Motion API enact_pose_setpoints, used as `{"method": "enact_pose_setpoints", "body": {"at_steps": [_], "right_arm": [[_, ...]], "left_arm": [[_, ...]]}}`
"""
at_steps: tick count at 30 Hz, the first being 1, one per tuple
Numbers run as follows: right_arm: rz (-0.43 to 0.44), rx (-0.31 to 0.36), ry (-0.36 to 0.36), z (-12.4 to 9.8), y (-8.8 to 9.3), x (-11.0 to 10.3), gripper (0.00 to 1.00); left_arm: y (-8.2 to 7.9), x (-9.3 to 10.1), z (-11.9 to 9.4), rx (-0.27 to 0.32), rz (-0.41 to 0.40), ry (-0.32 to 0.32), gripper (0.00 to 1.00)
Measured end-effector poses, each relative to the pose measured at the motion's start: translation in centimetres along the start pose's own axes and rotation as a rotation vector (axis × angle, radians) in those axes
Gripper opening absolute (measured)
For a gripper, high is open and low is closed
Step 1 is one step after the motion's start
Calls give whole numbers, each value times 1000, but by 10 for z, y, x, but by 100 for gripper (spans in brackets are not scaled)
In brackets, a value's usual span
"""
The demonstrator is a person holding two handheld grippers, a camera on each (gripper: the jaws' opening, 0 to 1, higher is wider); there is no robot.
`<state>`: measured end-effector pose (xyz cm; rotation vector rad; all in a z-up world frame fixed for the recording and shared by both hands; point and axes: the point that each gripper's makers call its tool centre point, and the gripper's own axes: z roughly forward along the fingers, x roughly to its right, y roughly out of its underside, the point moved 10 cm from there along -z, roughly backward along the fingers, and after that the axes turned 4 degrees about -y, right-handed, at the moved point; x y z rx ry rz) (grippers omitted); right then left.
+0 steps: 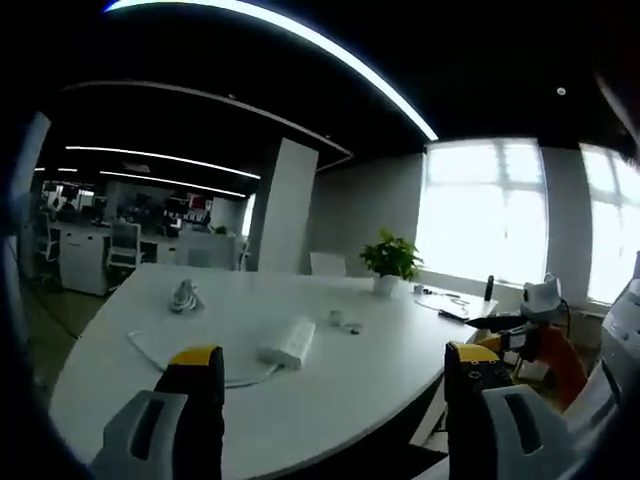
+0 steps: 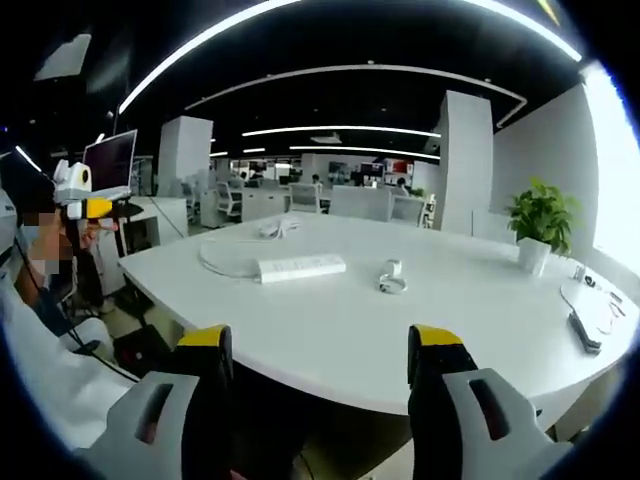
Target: Straighten the power strip on the desk, plug the charger into it
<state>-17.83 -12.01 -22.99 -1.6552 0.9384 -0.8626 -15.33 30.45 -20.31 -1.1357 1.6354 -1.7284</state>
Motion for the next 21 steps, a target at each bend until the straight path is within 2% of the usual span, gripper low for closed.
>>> {"method": "enact_pose_setpoints", "body": {"at_steps": [5, 10, 12, 15, 18, 21], "right_arm": [[-3, 6, 0, -2, -2, 0, 70], [-12, -8, 6, -2, -4, 1, 70], [-21, -9, 10, -2, -4, 2, 70], [-13, -12, 16, -1, -3, 5, 70], [-6, -11, 18, -1, -2, 8, 70], [-2, -6, 17, 0, -3, 11, 70]], "left_arm": [[0, 2, 1, -40, 58, -34, 94], [4, 0, 4, -107, 160, -65, 93], [7, -2, 4, -155, 196, -84, 92], [9, -4, 7, -179, 179, -90, 92], [6, -7, 6, -153, 138, -101, 92], [5, -9, 5, -143, 130, -119, 91]]}}
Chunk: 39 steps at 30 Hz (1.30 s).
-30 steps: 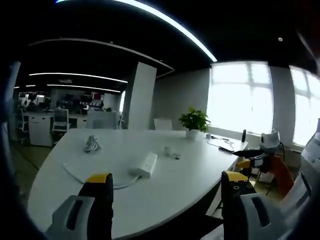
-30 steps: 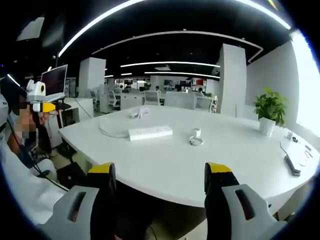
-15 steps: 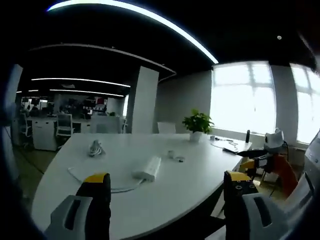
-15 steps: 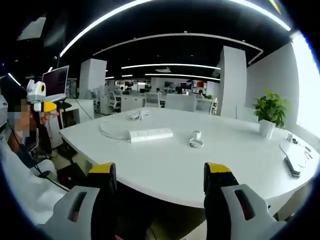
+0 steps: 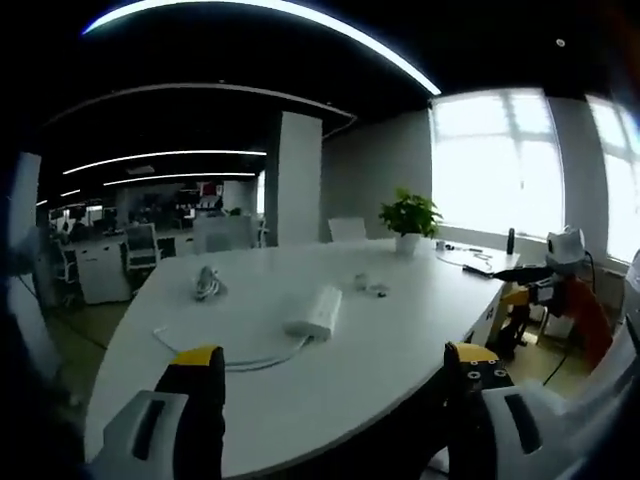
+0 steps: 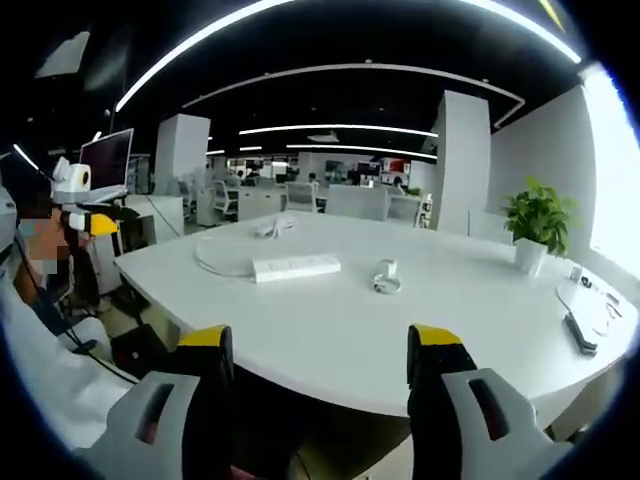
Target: Straighten the power strip on the desk, plug the charger into it
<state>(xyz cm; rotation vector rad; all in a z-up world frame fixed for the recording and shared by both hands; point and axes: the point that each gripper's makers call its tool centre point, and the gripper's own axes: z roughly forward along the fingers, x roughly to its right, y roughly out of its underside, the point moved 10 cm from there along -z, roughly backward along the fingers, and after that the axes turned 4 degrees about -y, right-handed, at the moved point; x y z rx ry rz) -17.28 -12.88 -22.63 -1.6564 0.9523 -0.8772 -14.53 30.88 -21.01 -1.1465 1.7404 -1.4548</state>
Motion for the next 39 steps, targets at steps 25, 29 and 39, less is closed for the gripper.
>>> {"method": "enact_pose_setpoints", "body": {"at_steps": [25, 29, 39], "right_arm": [[24, 0, -11, 13, 3, 2, 70], [20, -15, -16, 20, 5, 5, 70], [20, -36, -50, 40, 7, 14, 70]], "left_arm": [[7, -3, 6, -64, 6, -28, 91], [9, -3, 11, -74, 0, -24, 91], [7, -8, 32, -92, -7, -23, 90]]}}
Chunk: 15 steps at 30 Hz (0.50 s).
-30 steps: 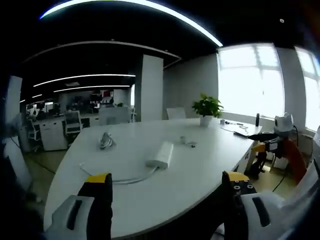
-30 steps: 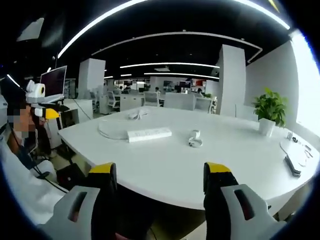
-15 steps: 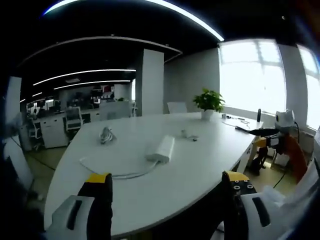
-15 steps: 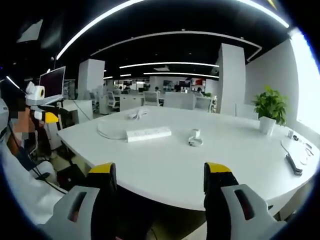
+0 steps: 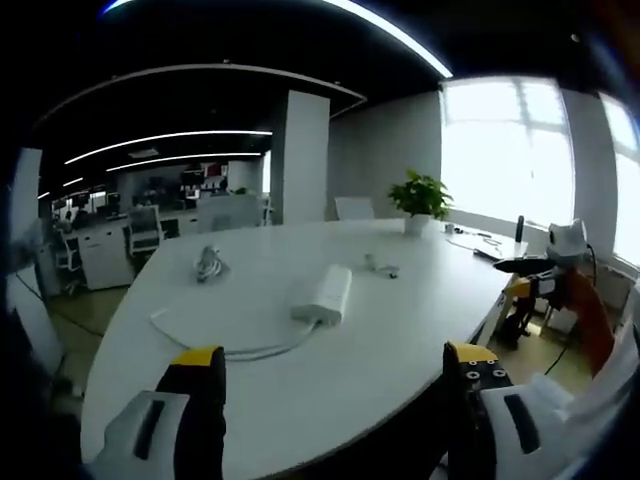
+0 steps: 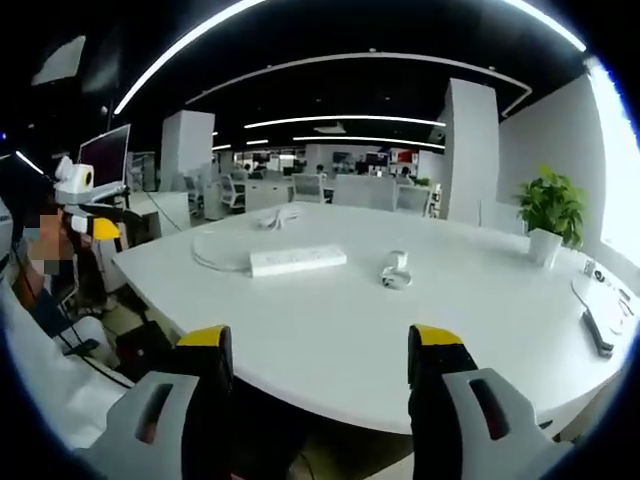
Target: Straighten the power strip on the desk, plug the charger into it
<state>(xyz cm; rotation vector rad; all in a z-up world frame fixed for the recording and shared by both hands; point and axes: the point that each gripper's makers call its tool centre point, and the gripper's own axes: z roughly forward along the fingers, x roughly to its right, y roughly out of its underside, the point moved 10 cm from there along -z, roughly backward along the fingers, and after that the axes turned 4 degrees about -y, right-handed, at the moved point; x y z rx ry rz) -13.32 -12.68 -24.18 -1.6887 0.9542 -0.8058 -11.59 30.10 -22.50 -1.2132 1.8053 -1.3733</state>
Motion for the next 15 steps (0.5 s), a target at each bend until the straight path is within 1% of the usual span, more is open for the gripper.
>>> {"method": "enact_pose_setpoints", "body": {"at_steps": [5, 9, 12, 15], "right_arm": [[-2, 8, -17, 5, -3, 1, 70], [-19, 8, -28, 8, -8, 0, 70], [-31, 9, -33, 9, -11, 0, 70], [-33, 10, -37, 9, -12, 0, 70]], "left_arm": [[-2, 2, 12, -11, 12, 12, 90], [-1, 1, 23, -25, -14, 15, 90], [-4, 2, 32, -34, 9, 14, 90], [-7, 2, 41, -41, 13, 15, 90]]}}
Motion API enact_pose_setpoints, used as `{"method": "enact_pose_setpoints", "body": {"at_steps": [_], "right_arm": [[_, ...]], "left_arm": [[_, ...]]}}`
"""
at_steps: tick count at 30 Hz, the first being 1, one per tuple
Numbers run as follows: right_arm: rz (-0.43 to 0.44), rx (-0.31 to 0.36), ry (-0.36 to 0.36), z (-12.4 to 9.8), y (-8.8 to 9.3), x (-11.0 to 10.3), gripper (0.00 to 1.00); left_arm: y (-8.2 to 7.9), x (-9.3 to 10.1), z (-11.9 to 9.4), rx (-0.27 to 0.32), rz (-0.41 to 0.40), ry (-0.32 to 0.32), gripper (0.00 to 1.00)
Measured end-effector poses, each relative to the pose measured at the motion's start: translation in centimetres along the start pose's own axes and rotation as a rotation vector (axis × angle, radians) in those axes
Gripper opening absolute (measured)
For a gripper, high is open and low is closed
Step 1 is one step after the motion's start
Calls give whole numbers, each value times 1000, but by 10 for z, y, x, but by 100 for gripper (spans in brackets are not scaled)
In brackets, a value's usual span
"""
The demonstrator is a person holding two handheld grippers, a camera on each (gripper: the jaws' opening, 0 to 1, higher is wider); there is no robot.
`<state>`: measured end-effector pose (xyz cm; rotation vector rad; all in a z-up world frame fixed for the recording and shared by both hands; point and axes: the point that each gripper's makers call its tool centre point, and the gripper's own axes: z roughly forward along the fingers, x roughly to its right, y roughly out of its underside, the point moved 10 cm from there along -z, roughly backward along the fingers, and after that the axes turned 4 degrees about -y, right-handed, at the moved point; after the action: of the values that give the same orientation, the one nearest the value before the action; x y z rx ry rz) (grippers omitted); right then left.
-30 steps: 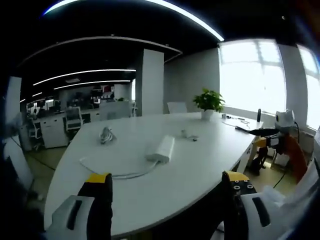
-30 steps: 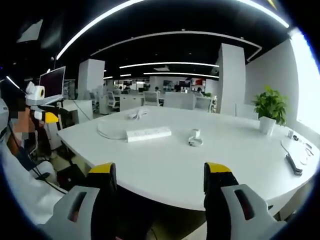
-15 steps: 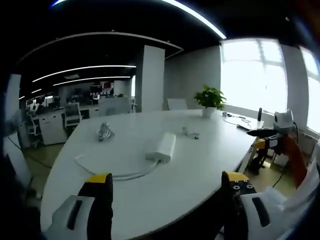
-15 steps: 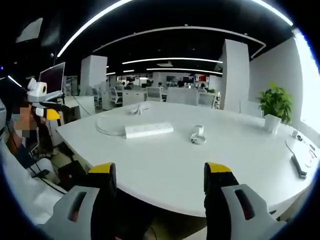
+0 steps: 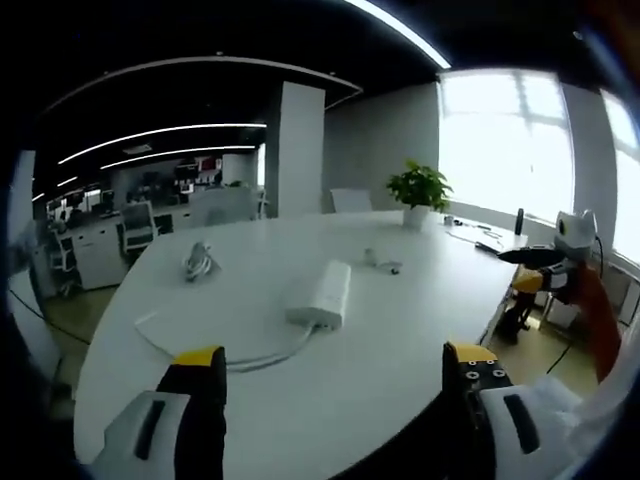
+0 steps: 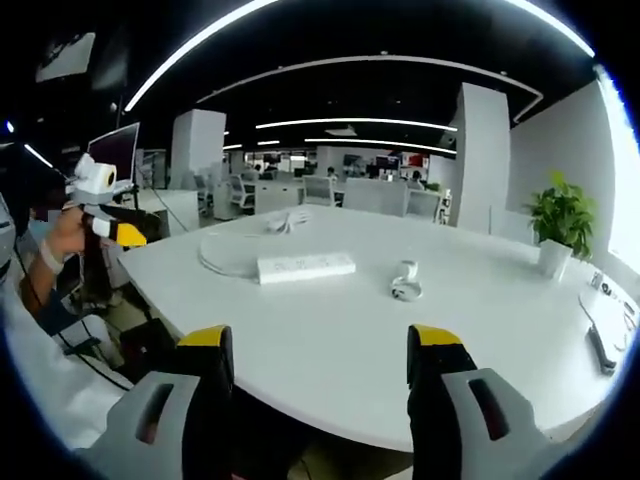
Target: Straighten the power strip on the desk, plug the charger into it
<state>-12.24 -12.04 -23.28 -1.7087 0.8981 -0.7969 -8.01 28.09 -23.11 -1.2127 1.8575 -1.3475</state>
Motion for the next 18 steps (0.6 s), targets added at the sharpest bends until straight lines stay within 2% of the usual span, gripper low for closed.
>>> {"method": "enact_pose_setpoints", "body": {"at_steps": [7, 18], "right_arm": [[-2, -7, -18, 9, -1, -1, 70], [-5, -18, -31, 17, -1, 0, 69]], "left_arm": [[-6, 3, 25, -19, 25, 14, 89], [-19, -2, 73, -60, 58, 37, 89]]}}
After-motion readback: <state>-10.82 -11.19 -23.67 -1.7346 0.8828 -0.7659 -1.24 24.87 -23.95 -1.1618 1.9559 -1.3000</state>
